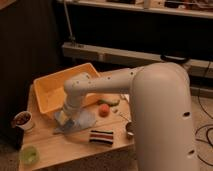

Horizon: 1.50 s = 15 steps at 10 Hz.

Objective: Place sponge in plastic cup

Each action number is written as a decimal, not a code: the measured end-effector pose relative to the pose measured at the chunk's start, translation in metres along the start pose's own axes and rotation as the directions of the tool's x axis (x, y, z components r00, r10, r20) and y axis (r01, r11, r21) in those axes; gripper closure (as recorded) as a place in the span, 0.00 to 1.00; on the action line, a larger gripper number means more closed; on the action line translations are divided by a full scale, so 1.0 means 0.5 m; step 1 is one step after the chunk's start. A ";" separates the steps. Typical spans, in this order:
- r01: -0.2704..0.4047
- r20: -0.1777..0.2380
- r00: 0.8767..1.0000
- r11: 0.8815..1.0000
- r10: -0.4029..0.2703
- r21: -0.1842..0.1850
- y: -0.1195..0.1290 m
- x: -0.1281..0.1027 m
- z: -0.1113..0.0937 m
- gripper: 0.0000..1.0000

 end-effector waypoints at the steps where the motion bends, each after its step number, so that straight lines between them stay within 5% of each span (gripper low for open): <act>1: 0.058 0.003 0.998 0.998 -0.058 -0.009 0.034 -0.007 0.001 1.00; 5: 0.262 -0.005 0.965 0.963 -0.263 -0.066 0.146 -0.013 0.009 1.00; 10: 0.379 -0.083 0.918 0.919 -0.388 -0.109 0.204 0.010 -0.013 1.00; 12: 0.438 -0.121 0.878 0.879 -0.464 -0.189 0.255 0.026 -0.029 1.00; 15: 0.475 -0.115 0.853 0.848 -0.509 -0.234 0.303 0.012 -0.028 1.00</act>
